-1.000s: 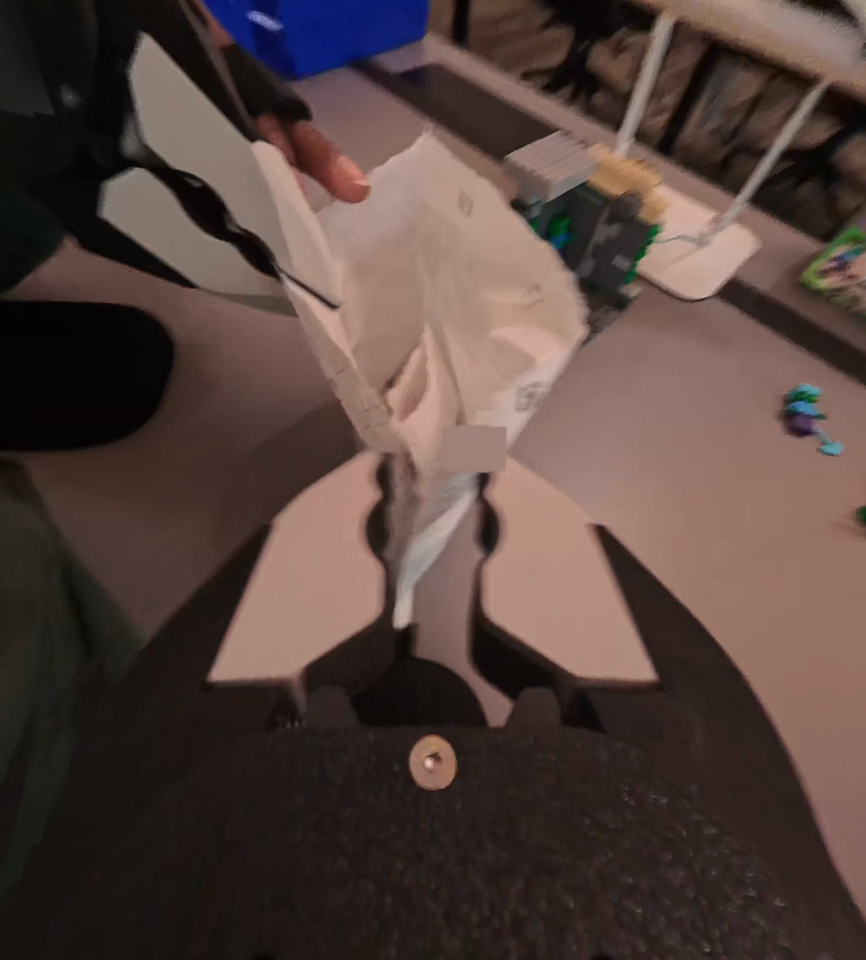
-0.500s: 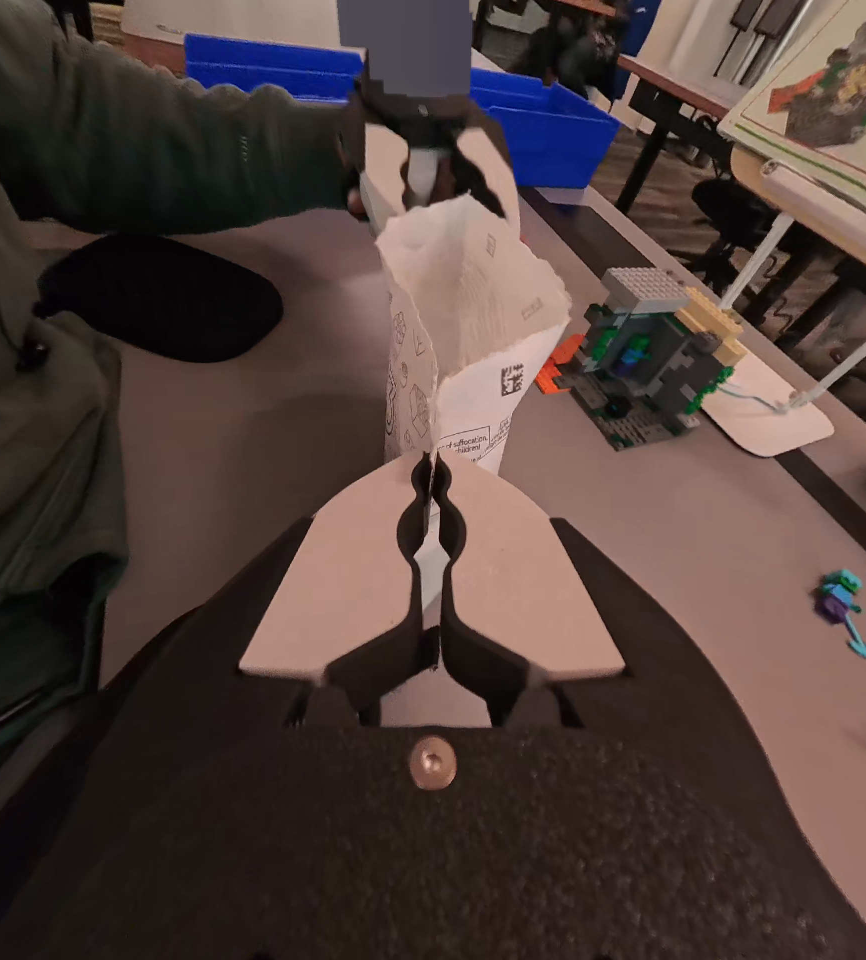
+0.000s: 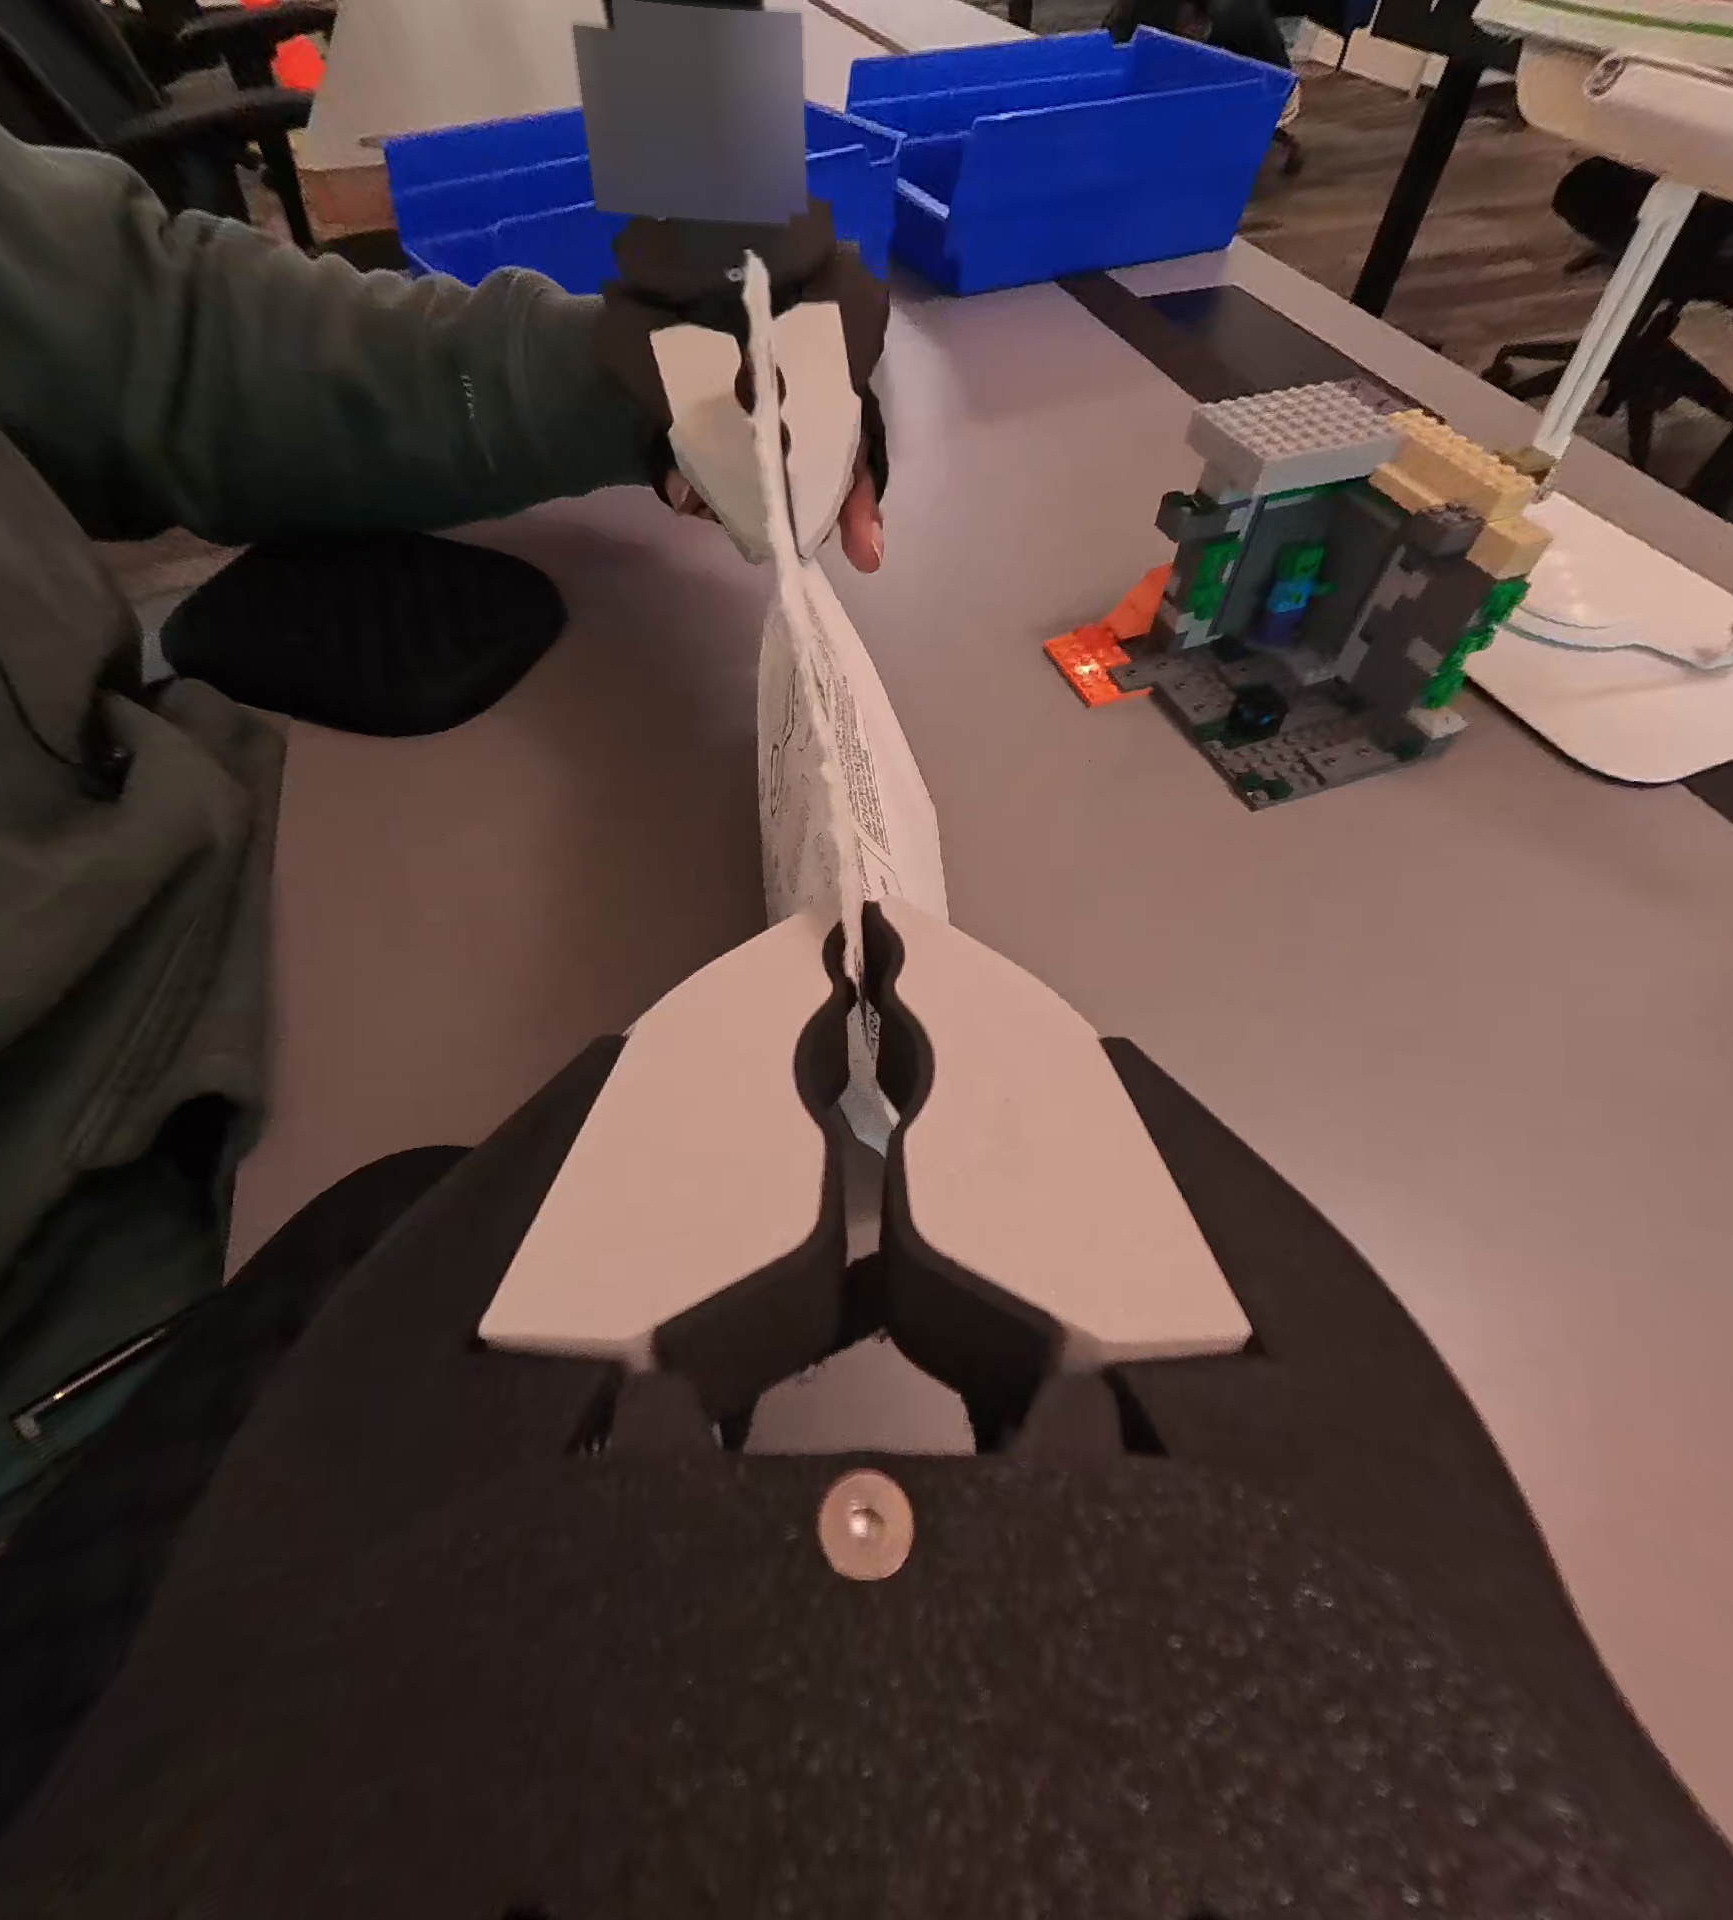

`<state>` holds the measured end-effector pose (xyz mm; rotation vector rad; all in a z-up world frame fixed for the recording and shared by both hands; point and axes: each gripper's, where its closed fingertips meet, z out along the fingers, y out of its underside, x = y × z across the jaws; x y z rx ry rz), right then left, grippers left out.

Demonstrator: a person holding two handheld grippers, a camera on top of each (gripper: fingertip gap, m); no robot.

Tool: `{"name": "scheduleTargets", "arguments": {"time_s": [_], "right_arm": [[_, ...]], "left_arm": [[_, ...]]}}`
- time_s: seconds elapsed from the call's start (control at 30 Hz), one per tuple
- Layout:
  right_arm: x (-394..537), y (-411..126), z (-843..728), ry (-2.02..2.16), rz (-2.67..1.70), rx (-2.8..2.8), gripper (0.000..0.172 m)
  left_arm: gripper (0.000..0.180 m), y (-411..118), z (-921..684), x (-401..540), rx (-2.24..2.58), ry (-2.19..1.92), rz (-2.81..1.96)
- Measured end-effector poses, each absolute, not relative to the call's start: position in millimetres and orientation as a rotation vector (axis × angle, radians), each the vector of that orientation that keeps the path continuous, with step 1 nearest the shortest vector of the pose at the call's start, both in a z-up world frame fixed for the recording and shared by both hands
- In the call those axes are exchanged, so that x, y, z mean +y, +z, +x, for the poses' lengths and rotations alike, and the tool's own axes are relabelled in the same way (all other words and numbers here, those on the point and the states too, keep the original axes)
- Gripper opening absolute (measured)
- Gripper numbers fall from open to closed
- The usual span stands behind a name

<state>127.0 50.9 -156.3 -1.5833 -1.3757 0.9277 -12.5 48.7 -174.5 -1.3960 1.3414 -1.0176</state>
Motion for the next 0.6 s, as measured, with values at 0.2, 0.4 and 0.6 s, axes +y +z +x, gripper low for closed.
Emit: {"name": "scheduleTargets", "arguments": {"time_s": [0.2, 0.4, 0.6], "right_arm": [[58, -156, 119, 0.917, -1.591, -1.392, 0.000], [59, -155, 118, 0.980, -1.616, -1.405, 0.000], [64, -154, 112, 0.963, -1.639, -1.388, 0.000]], "left_arm": [[0.001, -171, -23, 52, 1.274, -1.028, -1.455], [0.000, -173, -24, 47, 1.227, -1.119, -1.484], [0.000, -171, -29, 48, 1.179, -1.108, -1.519]]}}
